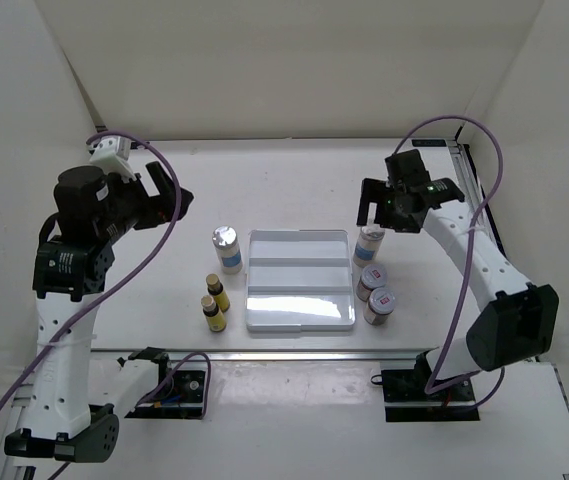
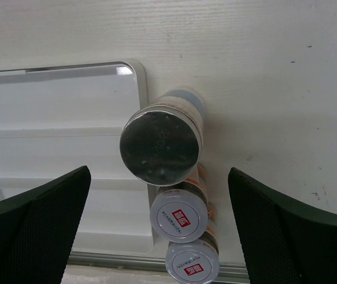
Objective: Organize the condiment bottles
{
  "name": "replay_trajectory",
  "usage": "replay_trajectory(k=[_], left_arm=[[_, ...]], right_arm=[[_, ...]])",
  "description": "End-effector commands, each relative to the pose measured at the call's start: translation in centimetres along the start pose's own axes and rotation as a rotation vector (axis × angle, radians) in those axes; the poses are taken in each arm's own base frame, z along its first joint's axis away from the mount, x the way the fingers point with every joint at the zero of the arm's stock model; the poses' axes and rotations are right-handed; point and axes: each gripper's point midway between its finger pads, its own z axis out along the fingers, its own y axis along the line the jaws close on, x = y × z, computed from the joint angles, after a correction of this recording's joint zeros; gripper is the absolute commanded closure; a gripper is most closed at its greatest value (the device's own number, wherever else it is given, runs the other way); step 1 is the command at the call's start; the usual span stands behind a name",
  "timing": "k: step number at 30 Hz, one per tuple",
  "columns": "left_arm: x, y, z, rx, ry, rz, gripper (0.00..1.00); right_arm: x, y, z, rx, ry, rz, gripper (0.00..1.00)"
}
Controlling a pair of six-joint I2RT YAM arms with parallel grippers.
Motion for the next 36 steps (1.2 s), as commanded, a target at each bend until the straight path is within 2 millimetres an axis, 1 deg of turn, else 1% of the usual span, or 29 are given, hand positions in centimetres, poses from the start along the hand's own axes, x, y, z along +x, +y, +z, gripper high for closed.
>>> replay_trajectory(k=[1, 3, 5, 7, 8, 9, 10, 12, 13, 15, 16, 17, 18, 19, 20, 21, 22, 23, 24, 26, 27, 28, 29, 30, 32, 33, 34, 35, 36], left_arm=[[0.4, 0.0, -0.7, -0.009, 0.009, -0.027, 0.00], [1.2, 0.3, -0.5, -0.015, 0.024, -0.030, 0.00], [1.9, 0.6, -0.4, -0.020, 0.038, -0.033, 0.00], [2.7, 0.9, 0.0, -0.028, 0.061, -0.038, 0.00], [2.7, 0.9, 0.1, -0.028, 0.061, -0.038, 0.00], [3.0, 1.2, 0.0, -0.038, 0.062, -0.038, 0.00], [3.2, 1.3, 0.0, -0.042, 0.070, -0.040, 0.00], [3.4, 1.8, 0.2, -0.069, 0.071, -0.050, 0.00], [3.8, 2.2, 0.3, -0.088, 0.088, -0.053, 0.00], [4.3, 2.4, 0.4, -0.095, 0.105, -0.066, 0.00], [4.4, 2.5, 0.7, -0.099, 0.113, -0.067, 0.00], [4.4, 2.5, 0.7, -0.099, 0.113, -0.067, 0.00], [4.9, 2.7, 1.1, -0.106, 0.133, -0.071, 0.00], [4.8, 3.0, 1.1, -0.122, 0.127, -0.069, 0.00], [5.6, 3.4, 1.4, -0.130, 0.148, -0.073, 0.00], [5.8, 3.4, 1.2, -0.130, 0.147, -0.073, 0.00], [5.7, 3.1, 0.9, -0.116, 0.138, -0.071, 0.00], [6.0, 3.3, 1.1, -0.118, 0.143, -0.072, 0.00], [6.6, 3.4, 1.0, -0.122, 0.148, -0.087, 0.00], [7.0, 4.0, 1.3, -0.159, 0.151, -0.134, 0.00], [7.1, 4.0, 1.3, -0.159, 0.151, -0.135, 0.00], [7.1, 3.8, 1.3, -0.148, 0.156, -0.136, 0.00], [7.3, 3.7, 1.5, -0.139, 0.169, -0.129, 0.00], [7.6, 3.6, 1.9, -0.132, 0.191, -0.134, 0.00], [8.0, 3.1, 2.3, -0.105, 0.218, -0.155, 0.00], [8.6, 2.9, 2.5, -0.091, 0.243, -0.161, 0.00], [8.3, 2.6, 2.7, -0.075, 0.236, -0.174, 0.00], [8.8, 2.6, 2.7, -0.068, 0.251, -0.178, 0.00], [8.5, 2.2, 2.9, -0.050, 0.241, -0.176, 0.00]], right_arm=[[-0.5, 0.0, 0.2, 0.005, 0.010, -0.025, 0.00], [-0.1, -0.6, 1.5, 0.041, 0.039, -0.037, 0.01], [0.3, -0.9, 2.6, 0.063, 0.070, -0.052, 0.08], [0.8, -0.9, 3.5, 0.078, 0.096, -0.063, 0.18], [0.9, -0.9, 3.7, 0.081, 0.105, -0.064, 0.23], [0.6, -0.8, 3.6, 0.078, 0.097, -0.063, 0.28], [0.9, -0.9, 4.1, 0.084, 0.112, -0.065, 0.37], [1.3, -0.6, 4.5, 0.084, 0.126, -0.075, 0.45], [1.2, -1.1, 4.8, 0.111, 0.125, -0.078, 0.53], [1.4, -1.2, 4.7, 0.129, 0.127, -0.090, 0.62], [0.9, -0.8, 4.2, 0.126, 0.104, -0.097, 0.69], [0.6, -1.1, 3.9, 0.147, 0.086, -0.098, 0.72], [0.2, -0.5, 3.4, 0.138, 0.062, -0.113, 0.75], [-0.2, -0.2, 2.6, 0.136, 0.035, -0.128, 0.77], [-1.1, 0.3, 1.7, 0.131, -0.006, -0.134, 0.81], [-1.4, 1.2, 0.9, 0.122, -0.035, -0.174, 0.84], [-2.3, 1.4, -0.4, 0.128, -0.086, -0.180, 0.86], [-2.8, 2.0, -1.2, 0.124, -0.118, -0.200, 0.89], [-3.4, 3.3, -2.4, 0.099, -0.157, -0.217, 0.90], [-4.4, 4.3, -4.0, 0.082, -0.210, -0.236, 0.92], [-4.5, 5.2, -4.5, 0.061, -0.224, -0.260, 0.92], [-5.1, 6.0, -5.3, 0.042, -0.250, -0.260, 0.92], [-5.2, 6.5, -5.3, 0.033, -0.252, -0.267, 0.92], [-4.9, 7.3, -5.6, 0.012, -0.246, -0.282, 0.92], [-4.7, 7.8, -5.0, 0.012, -0.231, -0.294, 0.92], [-4.3, 8.1, -4.5, 0.012, -0.217, -0.306, 0.93], [-4.5, 8.3, -4.5, 0.007, -0.224, -0.295, 0.93], [-4.2, 8.6, -3.9, -0.003, -0.205, -0.300, 0.93], [-4.2, 9.0, -3.6, -0.019, -0.209, -0.299, 0.93]])
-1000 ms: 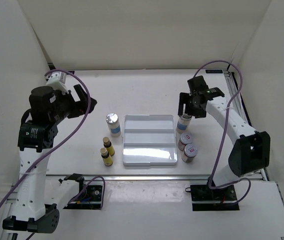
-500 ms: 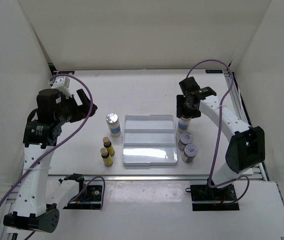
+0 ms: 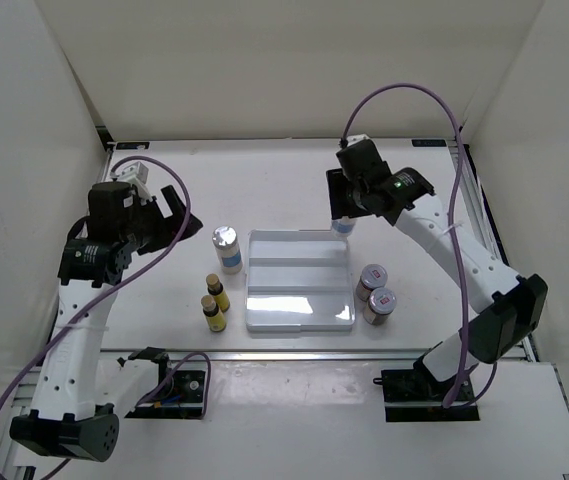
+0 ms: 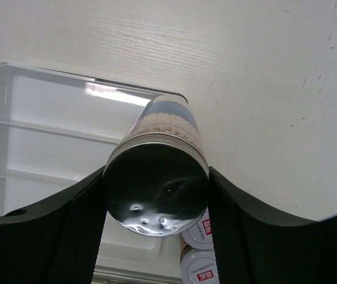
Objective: Organize the condiment bottles
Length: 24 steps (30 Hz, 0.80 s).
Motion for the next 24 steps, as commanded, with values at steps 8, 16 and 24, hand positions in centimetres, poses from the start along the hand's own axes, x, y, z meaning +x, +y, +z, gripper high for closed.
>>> replay_trajectory(k=[8, 16, 24], left_arm=[[0.8, -1.8, 0.1, 0.108, 0.024, -0.044, 0.00], [3.2, -2.3, 2.4, 0.152, 0.178, -0.099, 0.00], [3.0, -0.8, 4.1, 0.080, 0.172, -0.085, 0.00]], right_arm=[[0.3, 2.5, 4.4, -0.074, -0.006, -0.013, 0.94], [1.8, 2.8, 6.8, -0.066, 0.027, -0.021, 0.94], [3.1, 2.4, 7.4, -0.033, 0.071, -0.006, 0.38]])
